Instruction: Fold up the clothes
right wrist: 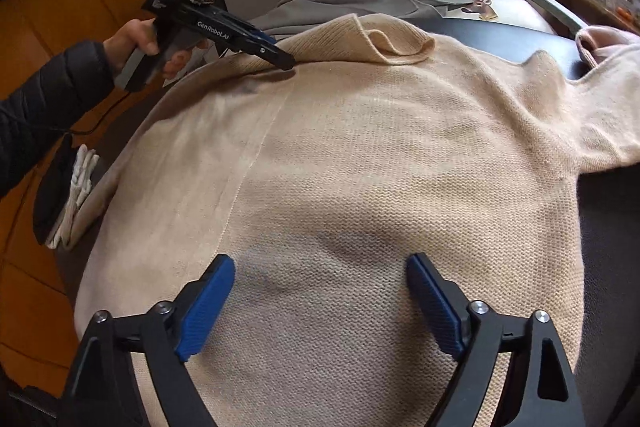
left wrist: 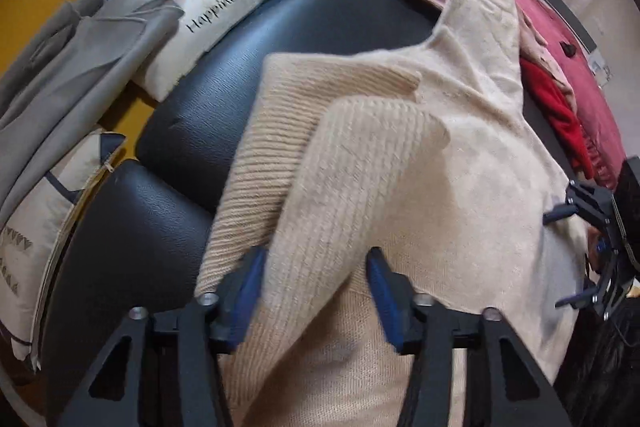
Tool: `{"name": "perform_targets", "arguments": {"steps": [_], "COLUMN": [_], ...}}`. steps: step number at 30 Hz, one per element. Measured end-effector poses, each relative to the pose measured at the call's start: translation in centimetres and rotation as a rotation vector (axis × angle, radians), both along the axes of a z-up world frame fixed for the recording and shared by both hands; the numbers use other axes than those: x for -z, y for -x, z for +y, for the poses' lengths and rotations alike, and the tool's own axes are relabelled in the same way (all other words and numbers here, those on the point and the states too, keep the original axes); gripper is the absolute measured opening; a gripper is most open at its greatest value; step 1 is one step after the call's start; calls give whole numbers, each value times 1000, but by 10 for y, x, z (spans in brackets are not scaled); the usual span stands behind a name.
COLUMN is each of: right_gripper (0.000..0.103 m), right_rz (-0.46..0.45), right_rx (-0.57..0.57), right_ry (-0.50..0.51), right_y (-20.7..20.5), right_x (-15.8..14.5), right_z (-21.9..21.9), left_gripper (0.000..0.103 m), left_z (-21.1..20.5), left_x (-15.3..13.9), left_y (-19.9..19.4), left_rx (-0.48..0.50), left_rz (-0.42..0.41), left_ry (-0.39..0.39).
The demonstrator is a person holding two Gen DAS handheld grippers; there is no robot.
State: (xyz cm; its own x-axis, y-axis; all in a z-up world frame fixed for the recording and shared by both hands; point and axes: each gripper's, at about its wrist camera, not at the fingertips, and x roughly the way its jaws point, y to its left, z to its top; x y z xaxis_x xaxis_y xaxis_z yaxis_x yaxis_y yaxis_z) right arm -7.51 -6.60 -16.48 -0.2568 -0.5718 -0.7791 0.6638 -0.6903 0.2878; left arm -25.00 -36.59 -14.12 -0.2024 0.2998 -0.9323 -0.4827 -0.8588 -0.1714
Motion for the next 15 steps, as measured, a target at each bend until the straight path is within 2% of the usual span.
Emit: {"name": "perform_targets", "arguments": {"steps": [1, 2, 4, 8, 10, 13, 15], "right_gripper": [93, 94, 95, 95, 95, 95, 95], "right_rz": [4, 8, 15, 16, 6, -8, -11], "right_rx": [-2, -4, -6, -3, 4, 30, 41], "right_ry": [-9, -20, -32, -56, -67, -54, -53], "right_y": [0, -1, -2, -1, 3, 12, 18], "right_x": [-1, -1, -2, -4, -7, -12, -14], "right_z": [-2, -4, -6, -10, -12, -12, -13], "left_gripper": [16, 10, 10, 9, 9, 9, 10], "left_z": [-1, -2, -5, -38, -62, -93, -119], "left_x": [-1, -3, -8, -27, -32, -30, -19], "left_y": [-2, -5, -14, -27, -27, -17, -5], "left_rx": [-6, -18, -62, -271, -394, -571, -721], "left_rz": [5, 16, 81, 218, 261, 298, 266], "left_ry": [-11, -28, -31, -186, -240, -250, -251]}}
